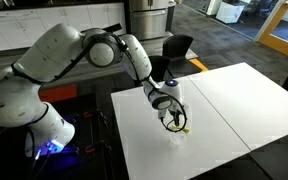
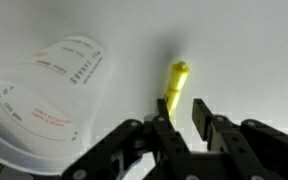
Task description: Put the marker in the cup on the table
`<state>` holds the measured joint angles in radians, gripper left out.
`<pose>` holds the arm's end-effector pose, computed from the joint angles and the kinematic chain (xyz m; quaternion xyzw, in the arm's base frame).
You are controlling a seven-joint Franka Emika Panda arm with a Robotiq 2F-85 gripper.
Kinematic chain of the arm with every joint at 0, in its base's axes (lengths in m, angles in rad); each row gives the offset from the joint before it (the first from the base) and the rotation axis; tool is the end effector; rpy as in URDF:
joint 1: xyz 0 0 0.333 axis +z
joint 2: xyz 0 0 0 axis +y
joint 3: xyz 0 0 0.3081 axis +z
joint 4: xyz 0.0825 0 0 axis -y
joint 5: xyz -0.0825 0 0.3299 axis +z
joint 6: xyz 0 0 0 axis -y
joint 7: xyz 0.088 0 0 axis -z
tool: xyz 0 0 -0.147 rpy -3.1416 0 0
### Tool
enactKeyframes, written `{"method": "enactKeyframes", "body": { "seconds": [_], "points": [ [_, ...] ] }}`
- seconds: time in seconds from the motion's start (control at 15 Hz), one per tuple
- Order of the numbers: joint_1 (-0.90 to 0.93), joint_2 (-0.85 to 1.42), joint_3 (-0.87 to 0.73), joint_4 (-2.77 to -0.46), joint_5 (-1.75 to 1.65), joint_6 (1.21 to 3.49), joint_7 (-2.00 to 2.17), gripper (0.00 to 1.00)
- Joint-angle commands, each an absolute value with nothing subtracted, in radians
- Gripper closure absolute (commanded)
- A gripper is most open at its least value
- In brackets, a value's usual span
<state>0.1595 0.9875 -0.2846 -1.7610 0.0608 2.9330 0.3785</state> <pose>0.6241 -0.0711 0.0530 0.9677 -0.2025 0.1227 0.0866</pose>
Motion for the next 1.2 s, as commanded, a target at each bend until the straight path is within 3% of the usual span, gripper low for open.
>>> {"method": "enactKeyframes", "body": {
  "seconds": [0.0, 0.33, 1.13],
  "points": [
    [0.175, 0.999, -0.301, -1.723, 0.076, 2.897, 0.401, 0.37],
    [0.159, 0.924, -0.278, -1.763, 0.072, 2.843, 0.371, 0.01],
    [0.091, 0.622, -0.181, -1.880, 0.038, 2.521, 0.299, 0.00]
  ]
}}
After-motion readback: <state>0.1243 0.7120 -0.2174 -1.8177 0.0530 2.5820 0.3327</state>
